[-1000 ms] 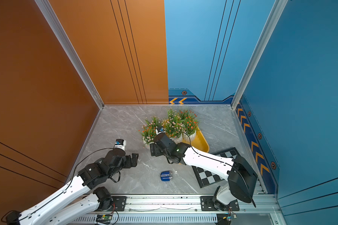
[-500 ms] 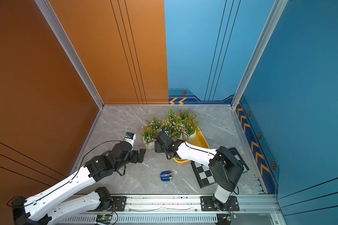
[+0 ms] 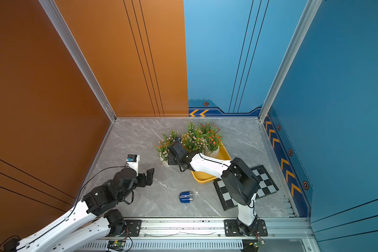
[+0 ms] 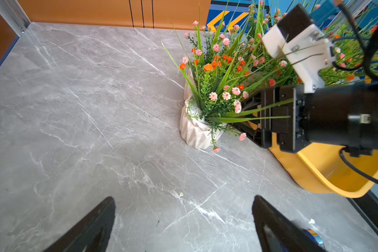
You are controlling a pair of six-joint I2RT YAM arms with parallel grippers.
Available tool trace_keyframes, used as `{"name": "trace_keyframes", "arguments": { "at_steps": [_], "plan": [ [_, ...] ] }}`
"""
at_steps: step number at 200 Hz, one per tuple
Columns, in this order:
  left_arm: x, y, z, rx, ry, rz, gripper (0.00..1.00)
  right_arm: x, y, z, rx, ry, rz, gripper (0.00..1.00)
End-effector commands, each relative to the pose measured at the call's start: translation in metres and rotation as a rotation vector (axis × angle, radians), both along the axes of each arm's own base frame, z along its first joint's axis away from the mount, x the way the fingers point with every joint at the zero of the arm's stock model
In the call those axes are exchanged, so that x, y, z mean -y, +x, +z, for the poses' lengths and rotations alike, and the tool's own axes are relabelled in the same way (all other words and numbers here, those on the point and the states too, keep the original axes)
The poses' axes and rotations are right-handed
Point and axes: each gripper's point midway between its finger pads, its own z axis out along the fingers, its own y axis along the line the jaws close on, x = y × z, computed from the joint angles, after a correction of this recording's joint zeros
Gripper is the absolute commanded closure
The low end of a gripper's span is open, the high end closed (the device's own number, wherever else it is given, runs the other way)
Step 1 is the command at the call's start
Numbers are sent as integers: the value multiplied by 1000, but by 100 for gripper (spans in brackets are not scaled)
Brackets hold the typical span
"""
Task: Put the potted gypsophila into the storage box
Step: Pick up the baby's breath potted plant from the center of the board.
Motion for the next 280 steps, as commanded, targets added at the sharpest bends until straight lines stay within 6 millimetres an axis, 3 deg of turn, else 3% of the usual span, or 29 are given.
{"name": "trace_keyframes", "arguments": {
  "at_steps": [1, 99, 136, 141, 160, 193, 222, 242, 280],
  "plan": [
    [-12, 0, -2, 3, 10, 51, 2, 1, 7, -10, -17, -64, 0, 54],
    [-11, 2, -6, -16, 12, 69, 2, 15, 10, -32, -68, -237, -27, 81],
    [-12, 2, -5, -13, 12, 71, 2, 25, 9, -37, -89, -323, -30, 76],
    [-12, 2, -5, -12, 11, 73, 2, 28, 8, -51, -111, -354, -30, 76],
    [-12, 2, -5, -13, 9, 74, 2, 28, 8, -55, -120, -368, -26, 82],
    [-12, 2, -6, -16, 2, 80, 2, 25, 9, -55, -122, -364, -6, 95],
    [-12, 2, -6, -15, -2, 83, 2, 25, 11, -59, -134, -368, -3, 91],
    [-13, 2, -6, -16, -8, 85, 2, 25, 10, -60, -140, -369, 8, 100],
    [-12, 2, -6, -16, -12, 87, 2, 19, 8, -35, -96, -343, 44, 100]
  ]
}}
